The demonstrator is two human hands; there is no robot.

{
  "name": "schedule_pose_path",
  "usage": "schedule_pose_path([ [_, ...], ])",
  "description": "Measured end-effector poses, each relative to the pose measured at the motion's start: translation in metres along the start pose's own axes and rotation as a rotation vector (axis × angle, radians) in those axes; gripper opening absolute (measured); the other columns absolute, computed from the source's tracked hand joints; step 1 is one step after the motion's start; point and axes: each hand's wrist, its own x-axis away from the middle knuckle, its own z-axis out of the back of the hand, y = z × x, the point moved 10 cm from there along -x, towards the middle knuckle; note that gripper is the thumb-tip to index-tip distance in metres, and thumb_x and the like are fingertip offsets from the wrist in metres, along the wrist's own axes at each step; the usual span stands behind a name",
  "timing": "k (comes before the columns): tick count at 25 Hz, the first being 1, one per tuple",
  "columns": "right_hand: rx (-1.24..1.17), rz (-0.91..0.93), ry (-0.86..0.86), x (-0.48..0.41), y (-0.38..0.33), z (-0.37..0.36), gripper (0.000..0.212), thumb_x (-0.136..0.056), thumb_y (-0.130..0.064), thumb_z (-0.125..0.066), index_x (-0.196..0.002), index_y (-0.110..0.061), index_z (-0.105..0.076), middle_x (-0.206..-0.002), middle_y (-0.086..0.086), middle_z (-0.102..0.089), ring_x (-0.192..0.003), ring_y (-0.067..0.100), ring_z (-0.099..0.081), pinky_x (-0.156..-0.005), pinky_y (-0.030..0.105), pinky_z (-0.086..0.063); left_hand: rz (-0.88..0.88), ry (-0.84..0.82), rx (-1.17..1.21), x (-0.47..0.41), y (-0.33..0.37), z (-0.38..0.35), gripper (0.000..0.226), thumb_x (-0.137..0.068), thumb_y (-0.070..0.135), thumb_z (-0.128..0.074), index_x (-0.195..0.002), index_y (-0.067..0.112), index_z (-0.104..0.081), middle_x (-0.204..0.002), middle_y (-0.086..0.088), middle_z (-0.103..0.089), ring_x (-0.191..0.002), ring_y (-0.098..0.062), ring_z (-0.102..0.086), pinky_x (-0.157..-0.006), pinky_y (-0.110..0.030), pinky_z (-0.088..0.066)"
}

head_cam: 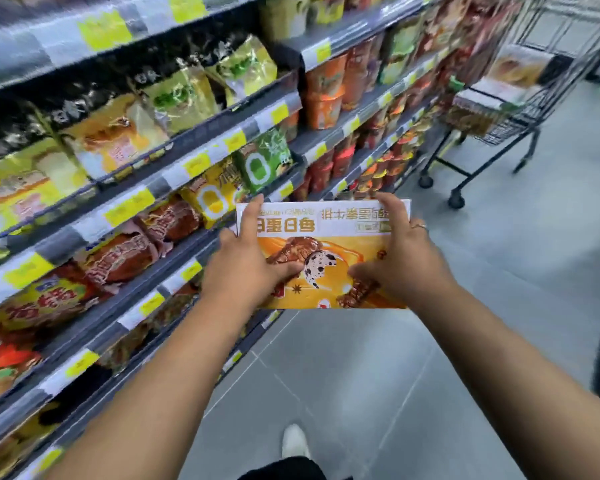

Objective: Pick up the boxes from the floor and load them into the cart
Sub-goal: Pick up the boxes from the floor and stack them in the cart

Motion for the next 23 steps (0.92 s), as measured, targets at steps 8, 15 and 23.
schedule_pose_path([
  [8,-0.005,-0.265,0.191,-0.11,0.108,0.088,0.112,-0.061,-0.04,-0.086,-0.144,-0.047,-0.011,-0.13,0.01,-0.042,-0.109,0.035,-0.056,-0.086,0.039,-0.046,-0.306,-0.158,-0.069,-0.15,0.172,-0.076,0.119,-0.058,0.069,-0.076,-0.145,0.051,0.002,-0.126,-0.018,-0.045,-0.107,-0.04,-0.057,-0.086,-0.043,-0.048],
  [15,-0.002,-0.351,0.243,-0.223,0.214,0.174,0.113,-0.063,-0.042,-0.085,-0.143,-0.05,-0.005,-0.129,0.011,-0.04,-0.104,0.036,-0.059,-0.085,0.04,-0.048,-0.417,-0.198,-0.11,-0.251,0.33,-0.156,0.118,-0.057,0.074,-0.073,-0.142,0.053,0.005,-0.119,-0.016,-0.048,-0.103,-0.039,-0.059,-0.087,-0.045,-0.05],
  [23,0.027,-0.365,0.258,-0.377,0.3,0.278,0.109,-0.066,-0.041,-0.081,-0.144,-0.047,-0.005,-0.127,0.011,-0.04,-0.101,0.037,-0.06,-0.086,0.042,-0.049,-0.424,-0.212,-0.081,-0.371,0.49,-0.22,0.117,-0.058,0.071,-0.075,-0.142,0.054,0.005,-0.122,-0.016,-0.047,-0.105,-0.039,-0.058,-0.087,-0.043,-0.048],
])
